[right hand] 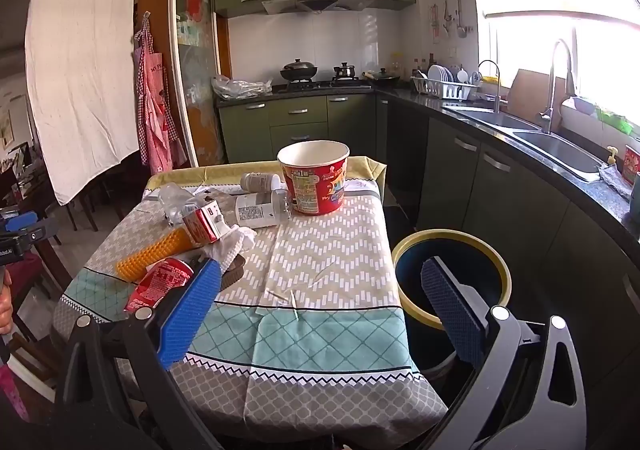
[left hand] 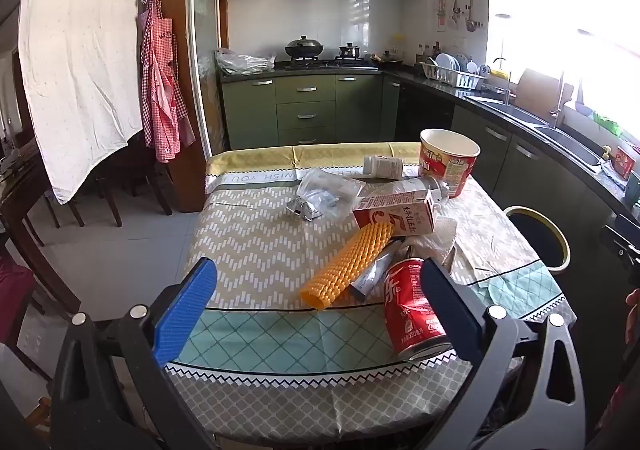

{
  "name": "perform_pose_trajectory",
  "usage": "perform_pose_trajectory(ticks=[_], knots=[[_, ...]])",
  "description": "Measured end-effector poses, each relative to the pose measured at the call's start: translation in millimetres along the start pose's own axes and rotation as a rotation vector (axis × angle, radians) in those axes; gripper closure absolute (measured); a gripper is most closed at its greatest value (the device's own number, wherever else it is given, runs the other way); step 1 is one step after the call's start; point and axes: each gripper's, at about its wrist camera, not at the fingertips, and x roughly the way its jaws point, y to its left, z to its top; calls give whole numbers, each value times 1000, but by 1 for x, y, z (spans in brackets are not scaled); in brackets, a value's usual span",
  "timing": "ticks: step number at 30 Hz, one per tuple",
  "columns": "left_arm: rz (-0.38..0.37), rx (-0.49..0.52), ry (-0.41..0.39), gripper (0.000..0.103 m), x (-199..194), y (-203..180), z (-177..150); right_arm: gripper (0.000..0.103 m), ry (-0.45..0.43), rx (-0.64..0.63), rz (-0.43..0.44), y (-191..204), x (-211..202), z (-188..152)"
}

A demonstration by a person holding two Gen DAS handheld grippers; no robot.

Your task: Collect trash

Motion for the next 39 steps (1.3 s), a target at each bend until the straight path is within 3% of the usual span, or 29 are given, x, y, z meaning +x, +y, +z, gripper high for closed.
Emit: perform_pose_trajectory(ticks=[39], knots=[[-13, 12, 15, 6, -6, -8, -7, 4, 7, 5, 1, 0, 4, -3]])
